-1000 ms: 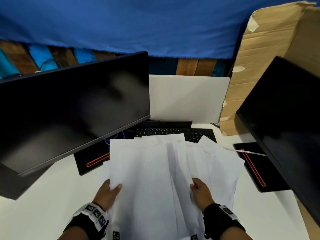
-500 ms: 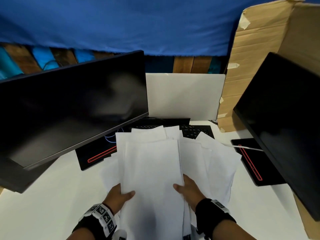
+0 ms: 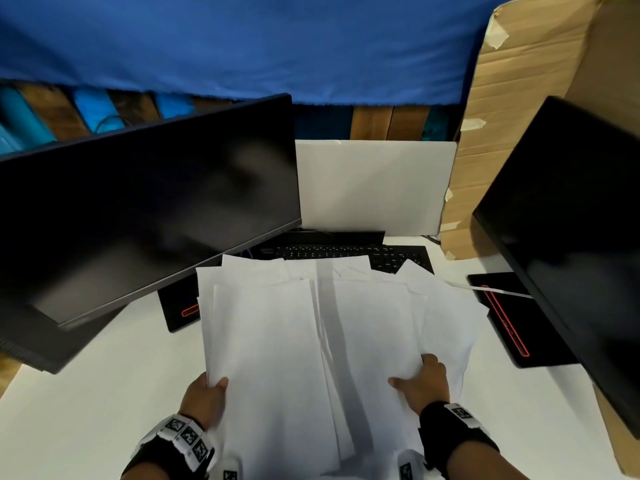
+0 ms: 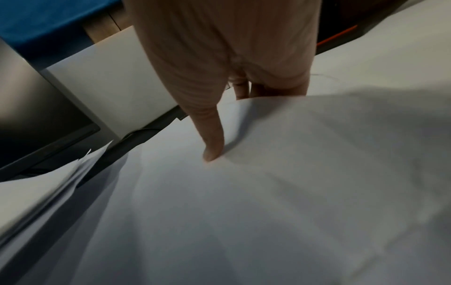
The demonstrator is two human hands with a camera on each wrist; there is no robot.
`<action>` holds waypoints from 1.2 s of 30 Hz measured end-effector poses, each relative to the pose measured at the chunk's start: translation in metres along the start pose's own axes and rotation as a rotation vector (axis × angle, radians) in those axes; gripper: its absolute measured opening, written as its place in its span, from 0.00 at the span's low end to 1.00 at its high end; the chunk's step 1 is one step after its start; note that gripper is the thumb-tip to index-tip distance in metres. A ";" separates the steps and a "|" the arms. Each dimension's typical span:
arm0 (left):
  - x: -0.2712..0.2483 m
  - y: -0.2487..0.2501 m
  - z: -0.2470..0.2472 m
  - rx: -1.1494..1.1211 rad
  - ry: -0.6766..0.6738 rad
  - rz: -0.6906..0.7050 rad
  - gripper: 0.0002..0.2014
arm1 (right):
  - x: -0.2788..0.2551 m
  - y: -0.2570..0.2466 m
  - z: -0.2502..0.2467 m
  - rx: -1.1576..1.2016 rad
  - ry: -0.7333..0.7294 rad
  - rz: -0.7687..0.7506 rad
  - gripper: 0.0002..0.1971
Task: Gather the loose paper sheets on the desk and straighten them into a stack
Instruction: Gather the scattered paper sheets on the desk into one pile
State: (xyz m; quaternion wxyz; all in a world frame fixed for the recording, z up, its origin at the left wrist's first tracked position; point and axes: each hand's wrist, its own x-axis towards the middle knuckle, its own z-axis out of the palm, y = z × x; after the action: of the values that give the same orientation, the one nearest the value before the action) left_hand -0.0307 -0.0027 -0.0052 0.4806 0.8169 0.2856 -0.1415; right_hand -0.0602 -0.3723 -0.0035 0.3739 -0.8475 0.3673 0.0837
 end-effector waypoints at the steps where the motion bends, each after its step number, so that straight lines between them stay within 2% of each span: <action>1: 0.002 0.000 0.003 -0.015 -0.013 -0.007 0.16 | -0.001 -0.002 0.002 0.009 0.008 0.008 0.44; 6: 0.008 -0.004 0.020 -0.005 -0.097 0.005 0.18 | -0.004 -0.019 0.005 -0.073 -0.044 0.062 0.55; 8: 0.005 -0.003 0.024 0.017 -0.118 0.015 0.18 | -0.002 -0.024 0.006 -0.113 -0.063 0.079 0.52; 9: 0.006 -0.004 0.025 0.022 -0.122 0.020 0.18 | 0.000 -0.024 0.006 -0.099 -0.062 0.069 0.47; 12: 0.006 -0.001 0.024 -0.018 -0.145 0.013 0.18 | 0.006 -0.016 0.006 0.119 0.000 -0.053 0.18; 14: 0.010 -0.002 0.023 -0.055 -0.154 -0.002 0.17 | 0.007 -0.011 0.001 0.213 0.031 -0.115 0.11; 17: 0.017 -0.005 0.026 -0.072 -0.161 -0.026 0.18 | 0.008 -0.009 -0.010 0.248 -0.016 -0.159 0.15; 22: 0.016 -0.006 0.043 -0.090 -0.265 -0.035 0.19 | 0.001 -0.023 -0.013 0.187 -0.300 -0.193 0.19; 24: 0.006 0.003 0.048 -0.100 -0.325 -0.014 0.18 | -0.004 -0.030 -0.003 0.181 -0.361 -0.188 0.18; 26: -0.004 0.010 0.055 -0.104 -0.400 0.006 0.15 | -0.011 -0.038 0.007 0.258 -0.363 -0.159 0.16; 27: -0.009 0.013 0.059 -0.105 -0.440 0.020 0.17 | -0.015 -0.041 0.013 0.314 -0.365 -0.134 0.16; 30: -0.020 0.021 0.067 0.012 -0.578 0.097 0.20 | -0.019 -0.041 0.027 0.455 -0.426 -0.071 0.27; 32: -0.019 0.024 0.066 0.094 -0.597 0.170 0.25 | -0.022 -0.040 0.025 0.452 -0.440 -0.099 0.25; 34: -0.017 0.025 0.063 0.130 -0.644 0.215 0.34 | -0.018 -0.035 0.020 0.390 -0.415 -0.124 0.21; 36: -0.018 0.029 0.061 0.124 -0.661 0.253 0.32 | -0.014 -0.029 0.015 0.336 -0.385 -0.142 0.22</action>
State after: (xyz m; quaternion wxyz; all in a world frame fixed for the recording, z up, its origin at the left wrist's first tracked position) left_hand -0.0246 -0.0726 -0.0063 0.5102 0.7837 0.0021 -0.3543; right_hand -0.0485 -0.3409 0.0083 0.5772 -0.7656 0.2380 0.1549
